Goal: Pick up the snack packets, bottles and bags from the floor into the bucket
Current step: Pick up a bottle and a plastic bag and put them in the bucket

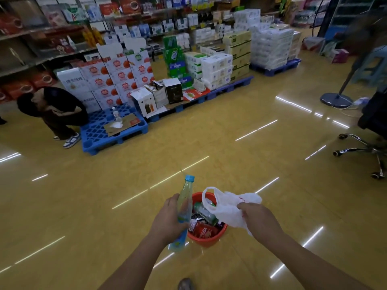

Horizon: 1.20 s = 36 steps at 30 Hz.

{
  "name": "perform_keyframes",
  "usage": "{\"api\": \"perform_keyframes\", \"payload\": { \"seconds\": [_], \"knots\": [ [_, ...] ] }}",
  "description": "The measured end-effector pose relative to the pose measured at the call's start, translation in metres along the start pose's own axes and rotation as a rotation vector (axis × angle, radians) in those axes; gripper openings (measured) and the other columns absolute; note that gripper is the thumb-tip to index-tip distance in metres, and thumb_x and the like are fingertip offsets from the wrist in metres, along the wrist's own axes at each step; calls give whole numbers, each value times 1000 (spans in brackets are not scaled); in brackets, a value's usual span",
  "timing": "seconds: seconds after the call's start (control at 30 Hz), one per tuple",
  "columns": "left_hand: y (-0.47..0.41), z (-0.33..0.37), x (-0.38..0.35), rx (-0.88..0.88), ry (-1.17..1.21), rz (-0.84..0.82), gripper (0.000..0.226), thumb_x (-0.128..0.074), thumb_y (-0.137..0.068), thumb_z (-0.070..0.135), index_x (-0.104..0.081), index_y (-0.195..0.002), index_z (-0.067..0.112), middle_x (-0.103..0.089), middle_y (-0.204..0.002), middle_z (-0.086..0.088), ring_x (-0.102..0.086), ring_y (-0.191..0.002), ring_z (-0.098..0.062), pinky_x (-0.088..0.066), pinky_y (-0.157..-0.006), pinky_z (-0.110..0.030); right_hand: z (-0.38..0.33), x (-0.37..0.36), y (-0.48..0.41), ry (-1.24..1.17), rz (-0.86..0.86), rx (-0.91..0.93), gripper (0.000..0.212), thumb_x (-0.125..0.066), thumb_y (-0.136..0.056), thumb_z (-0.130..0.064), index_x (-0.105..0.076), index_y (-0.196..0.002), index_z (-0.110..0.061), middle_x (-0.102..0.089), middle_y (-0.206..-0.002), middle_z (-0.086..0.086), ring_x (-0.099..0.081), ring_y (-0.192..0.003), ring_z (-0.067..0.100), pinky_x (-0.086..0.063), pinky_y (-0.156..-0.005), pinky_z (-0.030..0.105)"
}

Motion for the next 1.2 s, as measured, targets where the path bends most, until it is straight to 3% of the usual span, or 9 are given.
{"api": "perform_keyframes", "payload": {
  "seconds": [0.07, 0.2, 0.3, 0.37, 0.43, 0.63, 0.8, 1.03, 1.2],
  "knots": [
    [-22, -11, -2, -3, 10, -12, 103, -78, -72, 34, -16, -153, 20, -30, -153, 4, -46, -128, -16, -46, -98, -31, 1, -8, -18, 3, -19, -32, 30, -39, -98, -27, -64, -110, -18, -58, -88, -5, -48, -76, 10, -37, -61, 15],
    [-68, -36, -8, -16, 10, -50, 104, -78, -73, 34, -15, -153, 20, -28, -153, 4, -47, -127, -16, -48, -95, -31, 2, -30, -60, -2, -60, -103, 31, -40, -98, -28, -65, -112, -17, -54, -84, -9, -48, -71, 7, -34, -57, 8],
    [-104, -55, -13, -14, 40, -82, 103, -78, -73, 32, -15, -153, 20, -31, -150, 3, -47, -126, -16, -47, -94, -29, 1, -49, -91, 1, -116, -184, 28, -43, -96, -26, -64, -113, -18, -58, -85, -12, -52, -71, 1, -42, -61, 11],
    [-125, -68, -19, -10, 64, -104, 100, -78, -73, 30, -16, -152, 20, -35, -147, 2, -47, -124, -16, -47, -92, -29, -4, -58, -112, 86, -139, -183, 26, -46, -92, -21, -62, -112, -20, -65, -94, -7, -60, -82, 9, -52, -74, 28],
    [-144, -79, -28, 1, 96, -117, 99, -78, -73, 29, -18, -151, 20, -37, -145, 1, -48, -123, -17, -47, -92, -29, -5, -67, -132, 95, -150, -194, 27, -45, -92, -18, -62, -112, -21, -67, -98, -3, -62, -87, 15, -53, -79, 33],
    [-183, -100, -66, 30, 190, -173, 107, -82, -72, 26, -12, -153, 21, -34, -145, -1, -46, -128, -18, -43, -91, -25, 5, -86, -180, 44, -129, -247, 30, -45, -96, -19, -62, -120, -21, -68, -109, -1, -60, -93, 15, -48, -79, 27],
    [-198, -110, -99, 59, 260, -186, 109, -81, -72, 21, -9, -153, 22, -32, -146, 2, -43, -129, -14, -35, -89, -16, 18, -104, -209, 60, -154, -230, 25, -47, -91, -11, -65, -107, -15, -70, -94, 4, -63, -85, 21, -52, -76, 35],
    [-223, -142, -152, 185, 313, -100, 111, -85, -66, 27, -13, -151, 29, -35, -139, 1, -47, -123, -17, -47, -88, -27, 60, -150, -249, -91, -143, -230, 32, -46, -95, -10, -66, -118, -17, -68, -97, -1, -59, -86, 16, -39, -66, 17],
    [-242, -172, -222, 276, 380, -31, 111, -85, -69, 26, -11, -152, 30, -31, -146, 1, -44, -126, -14, -46, -92, -26, 108, -215, -287, -136, -163, -205, 33, -47, -95, -10, -66, -123, -16, -71, -106, 5, -57, -83, 10, -38, -69, 18]
  ]
}}
Point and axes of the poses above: each hand's wrist, its own y-axis away from the middle knuckle, its own x-axis out of the back of the hand, z = x × y, the point moved 10 cm from there along -y, towards the middle knuckle
